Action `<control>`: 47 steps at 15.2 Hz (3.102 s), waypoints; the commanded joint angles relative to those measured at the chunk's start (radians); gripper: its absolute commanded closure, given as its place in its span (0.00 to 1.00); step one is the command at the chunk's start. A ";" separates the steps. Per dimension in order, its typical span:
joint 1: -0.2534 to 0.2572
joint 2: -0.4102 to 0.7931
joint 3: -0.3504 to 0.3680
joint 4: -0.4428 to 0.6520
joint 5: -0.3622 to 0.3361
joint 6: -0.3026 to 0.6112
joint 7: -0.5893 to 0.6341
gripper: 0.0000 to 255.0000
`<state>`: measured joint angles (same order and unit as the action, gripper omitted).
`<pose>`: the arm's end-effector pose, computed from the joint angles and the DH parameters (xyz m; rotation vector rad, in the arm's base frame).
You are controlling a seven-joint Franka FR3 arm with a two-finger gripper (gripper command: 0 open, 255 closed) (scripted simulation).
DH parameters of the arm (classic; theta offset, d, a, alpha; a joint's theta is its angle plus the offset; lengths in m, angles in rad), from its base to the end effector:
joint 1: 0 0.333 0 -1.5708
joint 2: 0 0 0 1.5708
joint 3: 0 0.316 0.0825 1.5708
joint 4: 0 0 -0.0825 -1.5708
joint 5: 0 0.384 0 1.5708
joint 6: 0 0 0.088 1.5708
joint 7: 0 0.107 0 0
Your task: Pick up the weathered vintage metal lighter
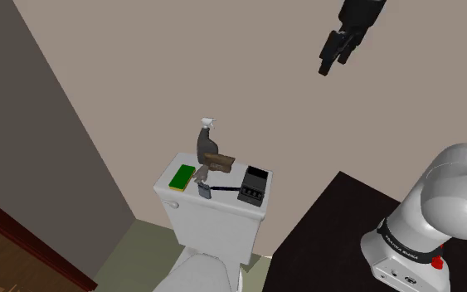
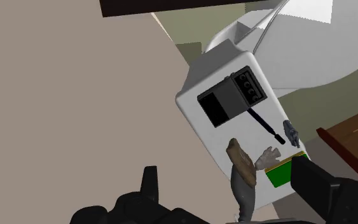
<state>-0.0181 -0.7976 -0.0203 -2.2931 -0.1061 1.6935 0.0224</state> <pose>0.3149 -0.0247 0.6366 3.0331 -0.0813 0.3004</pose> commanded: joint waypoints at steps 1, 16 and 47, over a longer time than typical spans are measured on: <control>0.000 0.000 0.000 0.000 0.000 0.000 0.000 0.00; 0.070 0.374 0.067 -0.096 0.047 0.402 0.045 0.00; 0.234 1.482 0.161 0.486 -0.035 0.792 0.137 0.00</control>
<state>0.2106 0.6454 0.1395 -1.8474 -0.1394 2.4917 0.1634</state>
